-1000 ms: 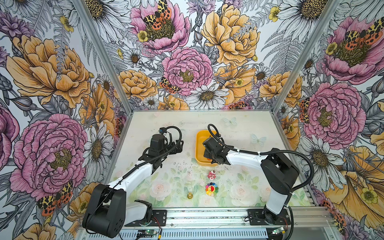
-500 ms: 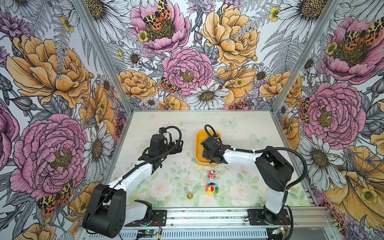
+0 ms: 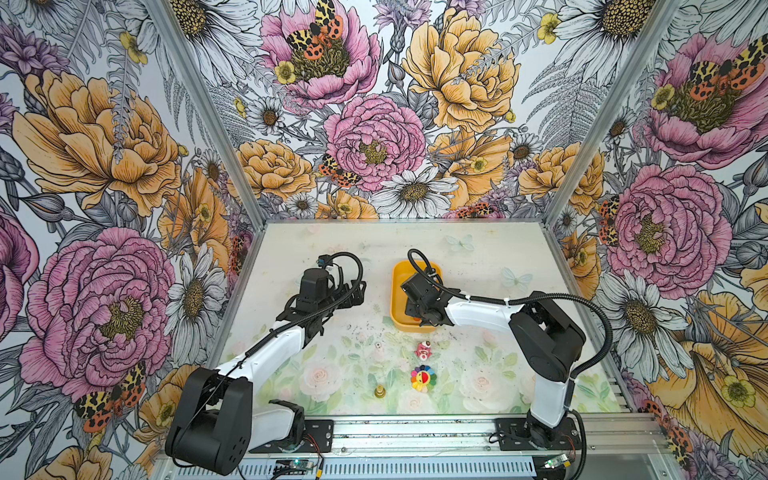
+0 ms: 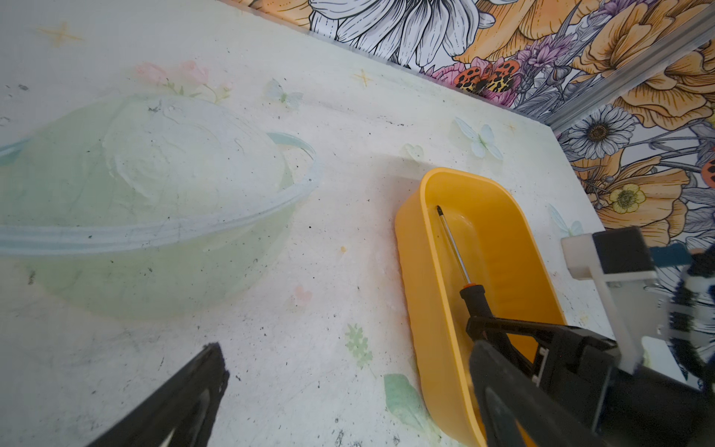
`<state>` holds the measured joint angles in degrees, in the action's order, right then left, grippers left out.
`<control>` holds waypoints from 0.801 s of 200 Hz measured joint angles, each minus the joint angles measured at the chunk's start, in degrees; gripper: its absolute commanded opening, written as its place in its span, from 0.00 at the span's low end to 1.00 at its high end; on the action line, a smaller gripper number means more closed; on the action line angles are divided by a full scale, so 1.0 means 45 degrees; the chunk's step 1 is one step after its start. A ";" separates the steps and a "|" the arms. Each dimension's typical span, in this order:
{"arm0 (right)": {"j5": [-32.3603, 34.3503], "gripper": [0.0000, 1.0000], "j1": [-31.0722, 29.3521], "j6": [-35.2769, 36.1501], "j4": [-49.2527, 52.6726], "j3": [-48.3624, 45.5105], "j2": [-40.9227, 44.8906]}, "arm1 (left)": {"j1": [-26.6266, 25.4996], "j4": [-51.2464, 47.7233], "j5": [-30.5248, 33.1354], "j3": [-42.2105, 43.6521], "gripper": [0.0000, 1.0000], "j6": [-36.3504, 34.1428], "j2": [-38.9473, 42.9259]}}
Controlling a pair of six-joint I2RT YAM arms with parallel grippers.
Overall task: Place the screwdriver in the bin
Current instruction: 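Lower the screwdriver into the yellow bin and open the right gripper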
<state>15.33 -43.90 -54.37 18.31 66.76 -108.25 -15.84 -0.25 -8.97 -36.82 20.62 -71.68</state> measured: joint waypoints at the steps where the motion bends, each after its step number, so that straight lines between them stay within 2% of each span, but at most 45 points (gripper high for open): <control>1: 0.0000 0.21 0.0000 0.0000 0.0000 0.0005 -0.0010 | 0.0000 0.0000 0.0000 0.0000 0.99 0.0000 -0.0005; 97: -0.0019 0.43 0.0083 0.0277 0.0520 0.0287 -0.0078 | 0.0000 -0.0005 -0.0228 -0.0010 0.99 0.0000 -0.0097; 126: -0.0005 0.47 0.0083 0.0539 0.0563 0.0398 -0.0073 | 0.0000 -0.0005 -0.0233 -0.0010 0.99 0.0000 -0.0097; 160: 0.0029 0.47 0.0083 0.0894 0.0656 0.0495 -0.0073 | 0.0000 -0.0005 -0.0238 -0.0010 0.99 0.0000 -0.0097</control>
<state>15.46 -43.53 -50.35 21.26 68.99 -108.57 -15.84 -0.27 -10.04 -36.86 20.62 -72.12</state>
